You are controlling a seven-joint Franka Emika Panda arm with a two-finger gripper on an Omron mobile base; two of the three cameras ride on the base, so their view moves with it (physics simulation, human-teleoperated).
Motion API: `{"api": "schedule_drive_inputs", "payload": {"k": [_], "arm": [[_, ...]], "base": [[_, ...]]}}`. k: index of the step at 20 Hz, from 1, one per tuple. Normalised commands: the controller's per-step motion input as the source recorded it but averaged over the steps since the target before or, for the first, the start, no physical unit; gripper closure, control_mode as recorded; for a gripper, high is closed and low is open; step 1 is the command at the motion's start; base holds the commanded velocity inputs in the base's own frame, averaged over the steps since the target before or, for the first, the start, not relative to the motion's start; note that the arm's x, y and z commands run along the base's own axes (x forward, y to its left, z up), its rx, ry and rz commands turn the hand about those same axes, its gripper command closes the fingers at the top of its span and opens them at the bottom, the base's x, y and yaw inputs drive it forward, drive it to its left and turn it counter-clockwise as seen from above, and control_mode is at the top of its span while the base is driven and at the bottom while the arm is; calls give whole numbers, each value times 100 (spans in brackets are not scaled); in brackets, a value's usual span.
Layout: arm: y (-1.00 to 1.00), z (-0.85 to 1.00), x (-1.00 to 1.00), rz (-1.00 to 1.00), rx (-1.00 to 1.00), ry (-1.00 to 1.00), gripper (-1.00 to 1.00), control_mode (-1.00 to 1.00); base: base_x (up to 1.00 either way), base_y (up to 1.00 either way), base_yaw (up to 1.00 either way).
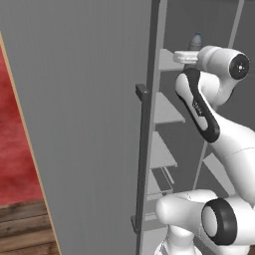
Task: Take the bottled waters from the counter and place them in the freezer to freeze. Close the freezer door after placing the bottles.
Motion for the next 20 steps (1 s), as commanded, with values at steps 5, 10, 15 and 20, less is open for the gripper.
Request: {"api": "schedule_drive_inputs", "payload": {"k": [5, 10, 15, 20], "arm": [[0, 0, 14, 0, 0, -2, 100, -100], [0, 1, 14, 0, 0, 0, 100, -100], [0, 11, 20, 0, 0, 5, 100, -100], [0, 14, 21, 0, 0, 8, 100, -100]], "base": [[0, 0, 0], [0, 0, 0], [0, 0, 0], [0, 0, 0]]}}
